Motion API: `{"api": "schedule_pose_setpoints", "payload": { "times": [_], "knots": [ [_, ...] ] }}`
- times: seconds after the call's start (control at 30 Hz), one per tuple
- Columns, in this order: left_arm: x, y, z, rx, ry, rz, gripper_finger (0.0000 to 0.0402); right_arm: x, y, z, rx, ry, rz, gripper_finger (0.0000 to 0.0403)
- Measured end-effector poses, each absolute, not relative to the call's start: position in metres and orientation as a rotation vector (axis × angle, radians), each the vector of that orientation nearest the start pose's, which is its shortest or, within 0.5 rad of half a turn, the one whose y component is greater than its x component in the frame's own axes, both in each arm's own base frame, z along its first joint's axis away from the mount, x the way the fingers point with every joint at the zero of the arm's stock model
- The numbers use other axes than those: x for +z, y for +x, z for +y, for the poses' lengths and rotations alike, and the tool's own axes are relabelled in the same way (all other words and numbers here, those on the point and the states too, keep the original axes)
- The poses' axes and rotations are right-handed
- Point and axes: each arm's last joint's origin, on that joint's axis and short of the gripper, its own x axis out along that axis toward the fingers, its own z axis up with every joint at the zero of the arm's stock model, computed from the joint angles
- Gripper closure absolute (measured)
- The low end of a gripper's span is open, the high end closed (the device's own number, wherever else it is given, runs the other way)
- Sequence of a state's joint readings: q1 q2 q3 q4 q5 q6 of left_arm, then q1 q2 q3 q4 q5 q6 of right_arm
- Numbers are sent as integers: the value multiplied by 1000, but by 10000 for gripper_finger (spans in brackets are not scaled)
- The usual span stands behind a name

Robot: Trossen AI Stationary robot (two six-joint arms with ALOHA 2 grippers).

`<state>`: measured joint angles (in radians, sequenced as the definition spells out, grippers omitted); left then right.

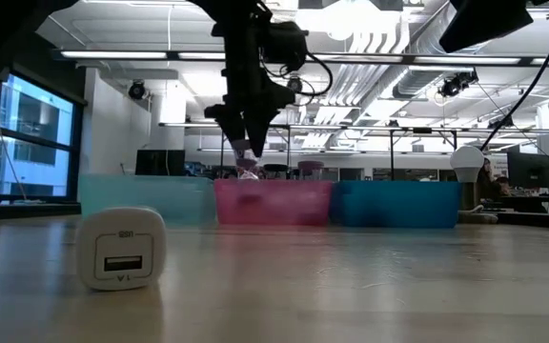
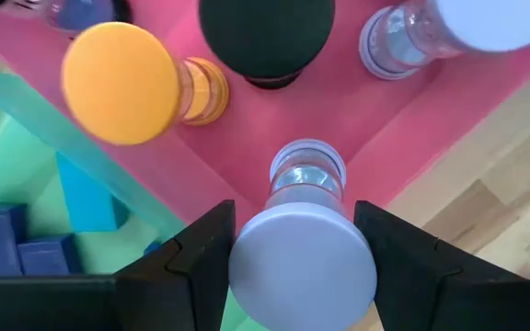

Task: Pick & Place Office items
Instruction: Put the violet hourglass into the pink bin

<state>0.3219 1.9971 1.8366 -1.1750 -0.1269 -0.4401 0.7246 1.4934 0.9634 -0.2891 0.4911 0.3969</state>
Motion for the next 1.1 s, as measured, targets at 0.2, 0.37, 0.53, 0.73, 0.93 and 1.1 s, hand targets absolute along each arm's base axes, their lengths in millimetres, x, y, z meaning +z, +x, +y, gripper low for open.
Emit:
{"api": "schedule_pose_setpoints", "payload": {
  "times": [0.2,0.37,0.53,0.73,0.93,1.1],
  "knots": [
    [259,386,132,648,-516,1269,208,226,237,192,77,-70,701,117],
    [250,391,133,642,-525,1281,208,226,237,193,77,-64,704,117],
    [242,396,133,641,-523,1285,208,225,236,193,70,-52,711,117],
    [242,396,134,641,-524,1277,205,225,234,194,100,-40,728,117],
    [240,397,132,630,-535,1290,160,225,234,195,111,-37,734,117],
    [241,396,132,632,-533,1286,134,225,234,195,111,-37,734,117]
  ]
}}
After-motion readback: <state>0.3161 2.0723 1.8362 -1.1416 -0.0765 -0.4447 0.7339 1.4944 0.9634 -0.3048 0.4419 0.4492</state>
